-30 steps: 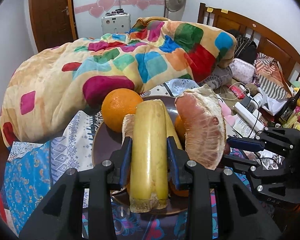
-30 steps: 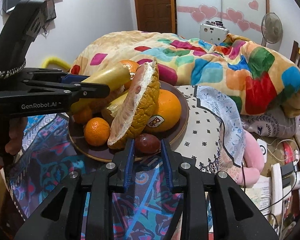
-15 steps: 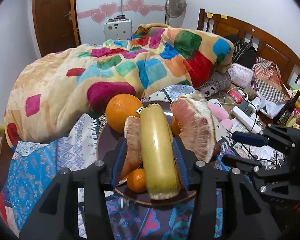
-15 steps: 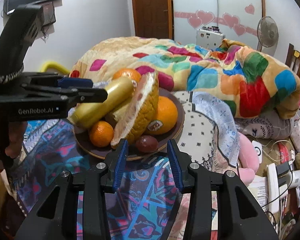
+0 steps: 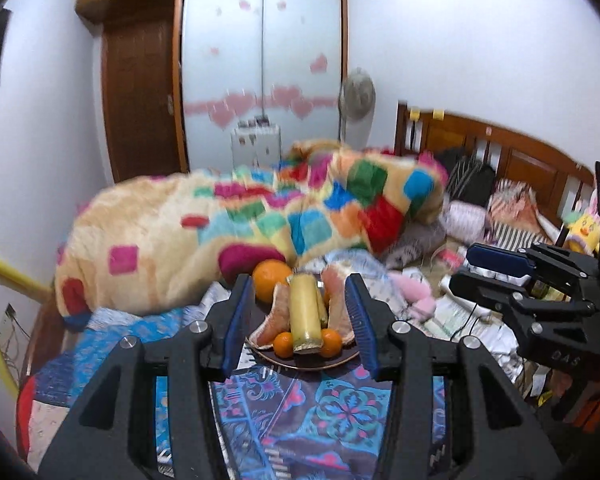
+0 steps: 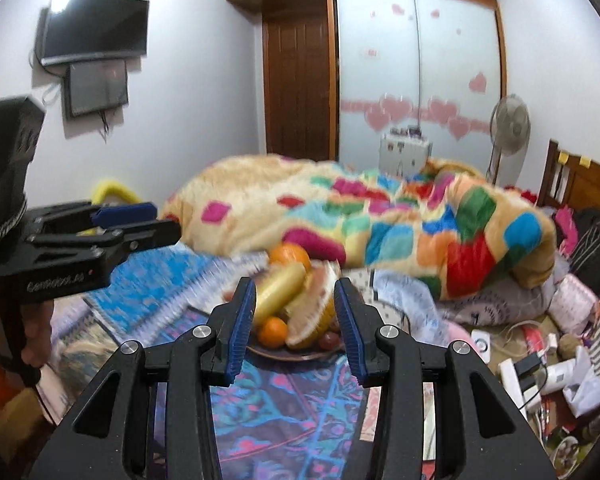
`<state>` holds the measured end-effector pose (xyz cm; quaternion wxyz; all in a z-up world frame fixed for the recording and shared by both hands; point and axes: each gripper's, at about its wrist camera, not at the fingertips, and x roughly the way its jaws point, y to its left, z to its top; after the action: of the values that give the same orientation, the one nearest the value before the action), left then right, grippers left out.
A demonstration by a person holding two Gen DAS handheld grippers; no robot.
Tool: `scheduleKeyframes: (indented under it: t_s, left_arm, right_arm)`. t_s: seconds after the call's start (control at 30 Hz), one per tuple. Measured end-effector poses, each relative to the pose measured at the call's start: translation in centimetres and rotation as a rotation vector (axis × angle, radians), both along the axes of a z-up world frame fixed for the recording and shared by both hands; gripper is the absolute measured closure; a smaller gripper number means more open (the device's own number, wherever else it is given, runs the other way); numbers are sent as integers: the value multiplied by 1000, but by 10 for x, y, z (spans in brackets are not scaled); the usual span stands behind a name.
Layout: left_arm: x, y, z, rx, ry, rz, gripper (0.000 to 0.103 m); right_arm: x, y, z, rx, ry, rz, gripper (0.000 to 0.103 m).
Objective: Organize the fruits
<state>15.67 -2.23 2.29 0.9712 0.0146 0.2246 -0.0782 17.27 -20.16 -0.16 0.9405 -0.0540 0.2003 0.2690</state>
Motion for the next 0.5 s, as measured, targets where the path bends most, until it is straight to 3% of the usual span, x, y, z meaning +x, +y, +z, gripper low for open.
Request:
scheduleKeyframes:
  t_s: [0.23,0.4,0.47,0.5]
  left_arm:
    - [-90,4,36,-27,-193,61,46]
    - [-130,10,47,-51,-242,78,36]
    - [-141,12,50,-45,-259,90,30]
    - [-147,14,51,-44,-269,102,21]
  right_arm:
    - [-66,-2,39,100,-156,-28,53]
    - [-110,1,56,142,-252,-44,39]
    - [-119,3,58,149,-275,-53,29]
    - [-124,4,59,152,-284,-57,27]
